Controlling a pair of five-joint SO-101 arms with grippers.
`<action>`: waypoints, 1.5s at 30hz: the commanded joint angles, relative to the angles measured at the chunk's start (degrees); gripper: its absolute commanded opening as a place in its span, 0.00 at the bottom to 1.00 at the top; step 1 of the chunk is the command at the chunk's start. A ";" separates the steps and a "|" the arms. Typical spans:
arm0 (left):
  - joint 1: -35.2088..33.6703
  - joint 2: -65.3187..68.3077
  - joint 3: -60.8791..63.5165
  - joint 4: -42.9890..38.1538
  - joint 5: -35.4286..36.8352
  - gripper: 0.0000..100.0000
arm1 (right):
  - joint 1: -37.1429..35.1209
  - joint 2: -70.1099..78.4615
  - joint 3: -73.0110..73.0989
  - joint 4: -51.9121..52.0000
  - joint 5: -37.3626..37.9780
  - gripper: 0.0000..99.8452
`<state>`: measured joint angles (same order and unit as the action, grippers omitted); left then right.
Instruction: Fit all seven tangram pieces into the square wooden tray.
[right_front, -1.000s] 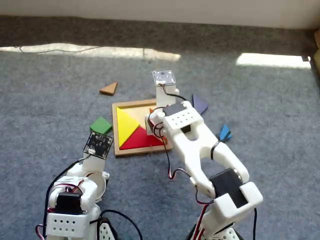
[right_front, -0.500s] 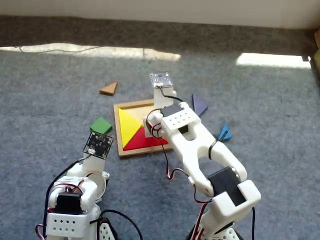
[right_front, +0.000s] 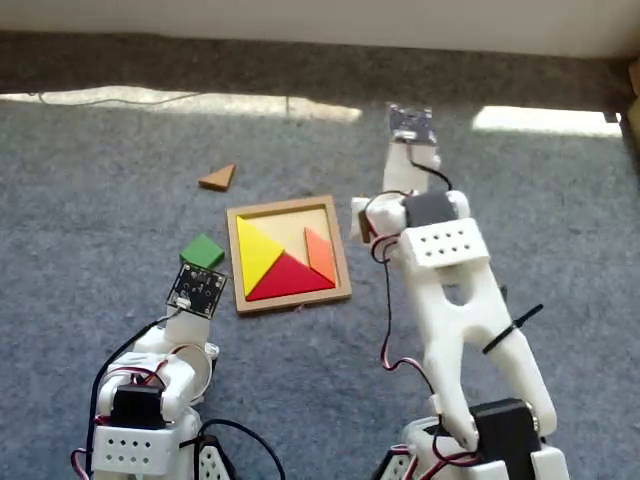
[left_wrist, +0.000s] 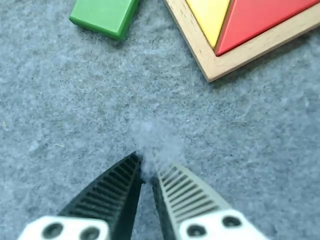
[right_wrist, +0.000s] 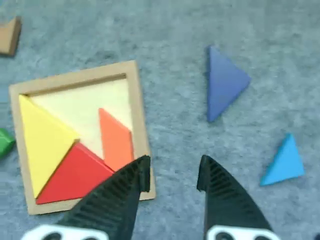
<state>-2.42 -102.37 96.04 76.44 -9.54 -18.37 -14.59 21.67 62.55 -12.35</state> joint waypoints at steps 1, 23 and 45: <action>-0.22 -1.36 1.10 0.09 0.00 0.00 | 5.23 -1.98 -2.95 2.86 -0.26 0.15; -0.22 -1.36 1.10 0.09 0.00 0.00 | 15.69 26.77 -13.32 3.12 -0.62 0.16; -0.22 -1.36 1.10 0.09 0.00 0.00 | 17.54 27.12 -13.14 0.57 -0.09 0.23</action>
<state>-2.42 -102.37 96.04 76.44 -9.54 -1.58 13.19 11.38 63.96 -12.35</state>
